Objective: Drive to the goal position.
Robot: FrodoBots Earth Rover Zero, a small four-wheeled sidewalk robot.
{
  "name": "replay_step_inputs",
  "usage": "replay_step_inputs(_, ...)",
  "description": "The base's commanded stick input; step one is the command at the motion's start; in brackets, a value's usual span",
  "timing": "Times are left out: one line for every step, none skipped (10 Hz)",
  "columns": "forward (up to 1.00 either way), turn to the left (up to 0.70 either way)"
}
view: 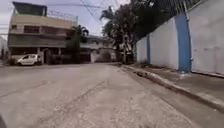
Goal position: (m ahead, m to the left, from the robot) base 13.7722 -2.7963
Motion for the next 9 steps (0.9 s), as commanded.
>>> replay_step_inputs(1.0, 0.3)
replay_step_inputs(1.0, 0.35)
replay_step_inputs(1.0, 0.39)
replay_step_inputs(1.0, 0.0)
replay_step_inputs(1.0, 0.0)
replay_step_inputs(1.0, 0.0)
replay_step_inputs(1.0, 0.0)
replay_step_inputs(1.0, 0.0)
replay_step_inputs(1.0, 0.0)
